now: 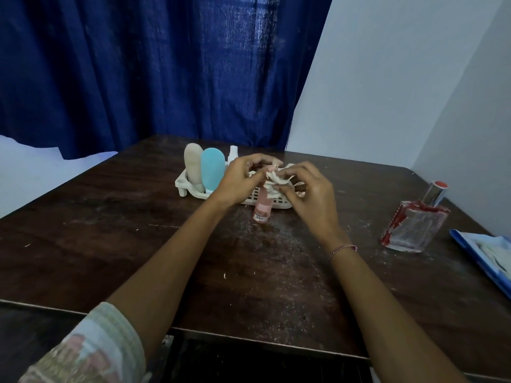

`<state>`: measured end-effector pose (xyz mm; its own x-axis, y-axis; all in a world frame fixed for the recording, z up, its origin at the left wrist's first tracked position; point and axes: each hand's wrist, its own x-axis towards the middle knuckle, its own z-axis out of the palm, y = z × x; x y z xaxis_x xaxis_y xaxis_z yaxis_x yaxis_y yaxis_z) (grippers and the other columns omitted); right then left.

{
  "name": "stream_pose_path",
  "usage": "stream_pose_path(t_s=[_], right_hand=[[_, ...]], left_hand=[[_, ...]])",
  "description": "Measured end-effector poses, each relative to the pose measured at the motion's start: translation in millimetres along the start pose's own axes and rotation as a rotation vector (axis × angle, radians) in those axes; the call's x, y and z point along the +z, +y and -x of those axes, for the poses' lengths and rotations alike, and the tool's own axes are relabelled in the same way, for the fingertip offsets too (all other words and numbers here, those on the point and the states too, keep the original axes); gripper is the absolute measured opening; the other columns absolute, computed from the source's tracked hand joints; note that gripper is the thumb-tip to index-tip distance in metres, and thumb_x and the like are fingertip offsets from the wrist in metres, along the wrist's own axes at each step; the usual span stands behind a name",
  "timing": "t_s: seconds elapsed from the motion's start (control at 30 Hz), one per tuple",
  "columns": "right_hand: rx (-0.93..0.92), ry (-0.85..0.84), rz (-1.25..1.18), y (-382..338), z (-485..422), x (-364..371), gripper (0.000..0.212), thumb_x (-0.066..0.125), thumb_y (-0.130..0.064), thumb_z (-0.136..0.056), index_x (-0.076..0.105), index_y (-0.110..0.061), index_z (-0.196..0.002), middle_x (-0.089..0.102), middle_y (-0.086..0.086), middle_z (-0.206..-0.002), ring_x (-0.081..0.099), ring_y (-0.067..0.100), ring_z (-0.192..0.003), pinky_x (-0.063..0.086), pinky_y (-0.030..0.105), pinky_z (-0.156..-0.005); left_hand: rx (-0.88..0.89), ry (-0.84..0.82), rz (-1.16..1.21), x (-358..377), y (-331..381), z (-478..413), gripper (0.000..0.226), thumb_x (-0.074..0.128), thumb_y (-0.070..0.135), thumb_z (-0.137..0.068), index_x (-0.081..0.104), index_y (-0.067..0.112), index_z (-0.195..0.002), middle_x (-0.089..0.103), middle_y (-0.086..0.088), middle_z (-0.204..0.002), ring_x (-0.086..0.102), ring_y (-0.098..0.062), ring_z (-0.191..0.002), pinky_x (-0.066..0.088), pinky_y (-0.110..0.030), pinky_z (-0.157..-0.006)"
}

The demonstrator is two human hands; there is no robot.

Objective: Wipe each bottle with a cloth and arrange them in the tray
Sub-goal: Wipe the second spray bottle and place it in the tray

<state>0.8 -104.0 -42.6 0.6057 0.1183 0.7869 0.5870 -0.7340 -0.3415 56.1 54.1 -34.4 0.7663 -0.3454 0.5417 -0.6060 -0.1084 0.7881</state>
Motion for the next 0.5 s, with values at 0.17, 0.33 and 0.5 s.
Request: stream_pose_path(t_s=[0.17, 0.33, 0.5], right_hand=[[-0.061, -0.300, 0.026, -0.4, 2.3, 5.4, 0.020, 0.078, -0.007, -0.071, 0.072, -0.012, -0.089, 0.065, 0.000, -0.090, 0.058, 0.009, -0.076, 0.053, 0.029, -0.070], [-0.112, -0.450, 0.152, -3.5, 4.2, 7.6, 0.016, 0.077, -0.014, -0.073, 0.074, -0.014, -0.089, 0.068, -0.001, -0.092, 0.061, 0.011, -0.078, 0.052, 0.026, -0.070], [-0.096, -0.053, 0.221, -4.7, 0.2, 1.7, 0.017, 0.075, -0.010, -0.073, 0.073, -0.016, -0.088, 0.062, 0.000, -0.088, 0.051, 0.014, -0.084, 0.042, 0.024, -0.065]], left_hand=[[0.013, 0.053, 0.011, -2.3, -4.3, -1.2, 0.019, 0.056, 0.014, -0.093, 0.066, 0.020, -0.108, 0.067, 0.001, -0.112, 0.063, -0.013, -0.106, 0.053, -0.034, -0.091], [0.006, 0.056, -0.009, -0.2, -2.4, 0.2, 0.020, 0.055, 0.014, -0.094, 0.066, 0.018, -0.110, 0.067, 0.001, -0.112, 0.062, -0.010, -0.105, 0.052, -0.030, -0.090], [0.000, 0.040, 0.047, 0.1, -0.1, 2.4, 0.019, 0.057, 0.009, -0.091, 0.066, 0.017, -0.105, 0.069, 0.001, -0.101, 0.065, -0.011, -0.095, 0.053, -0.023, -0.081]])
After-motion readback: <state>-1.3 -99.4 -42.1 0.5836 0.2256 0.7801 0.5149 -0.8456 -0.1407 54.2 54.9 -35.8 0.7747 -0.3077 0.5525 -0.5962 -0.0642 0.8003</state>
